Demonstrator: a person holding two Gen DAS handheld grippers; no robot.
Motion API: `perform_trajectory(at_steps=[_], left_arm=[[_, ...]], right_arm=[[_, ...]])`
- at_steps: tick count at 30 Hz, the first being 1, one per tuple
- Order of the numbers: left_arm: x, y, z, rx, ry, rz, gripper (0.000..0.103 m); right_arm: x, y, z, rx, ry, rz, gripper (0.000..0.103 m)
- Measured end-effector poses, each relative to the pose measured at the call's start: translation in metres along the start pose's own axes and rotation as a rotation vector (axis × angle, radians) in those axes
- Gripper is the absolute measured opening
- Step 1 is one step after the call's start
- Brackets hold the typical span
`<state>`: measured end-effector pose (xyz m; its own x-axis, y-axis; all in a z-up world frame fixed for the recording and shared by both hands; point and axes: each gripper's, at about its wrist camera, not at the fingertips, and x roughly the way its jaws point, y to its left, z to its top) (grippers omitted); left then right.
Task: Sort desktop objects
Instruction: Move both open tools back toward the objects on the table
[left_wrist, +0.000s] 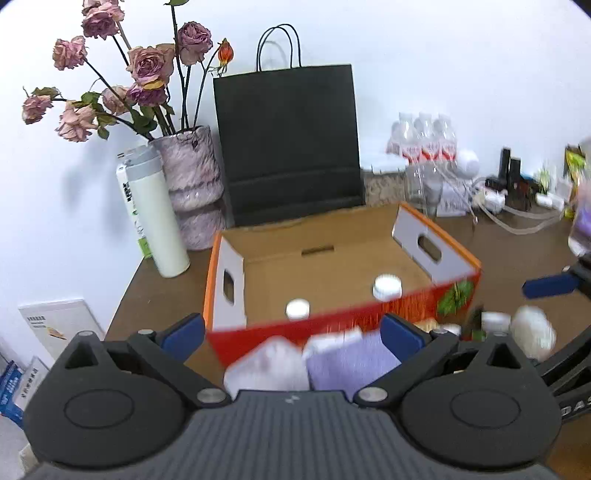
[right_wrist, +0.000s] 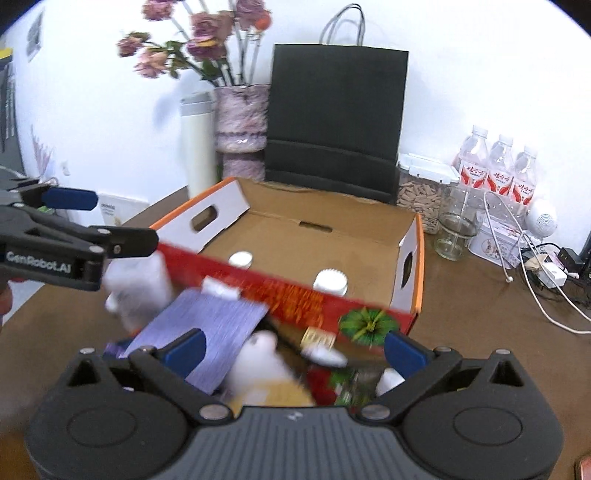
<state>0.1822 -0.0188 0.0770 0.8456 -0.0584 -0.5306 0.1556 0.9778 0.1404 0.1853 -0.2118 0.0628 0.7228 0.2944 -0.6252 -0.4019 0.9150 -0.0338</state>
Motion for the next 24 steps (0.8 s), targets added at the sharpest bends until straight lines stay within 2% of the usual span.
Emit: perform_trajectory(at_steps=[8, 13, 19, 24], left_arm=[[-0.024, -0.003, -0.06, 0.02, 0.01, -0.029, 0.103], [-0.037, -0.006, -0.091, 0.012, 0.032, -0.036, 0.103], [-0.052, -0.006, -0.118, -0.058, 0.017, -0.045, 0.103], [-0.057, -0.001, -0.138, -0.17, 0.005, -0.022, 0.103]], right_arm=[[-0.028, 0.016, -0.053, -0.058, -0.011, -0.02, 0.103], [-0.038, 0.018, -0.083, -0.047, -0.001, -0.025, 0.103], [-0.041, 0.017, -0.115, 0.006, 0.026, -0.038, 0.103], [-0.044, 0.012, -0.133, 0.078, 0.018, -0.07, 0.103]])
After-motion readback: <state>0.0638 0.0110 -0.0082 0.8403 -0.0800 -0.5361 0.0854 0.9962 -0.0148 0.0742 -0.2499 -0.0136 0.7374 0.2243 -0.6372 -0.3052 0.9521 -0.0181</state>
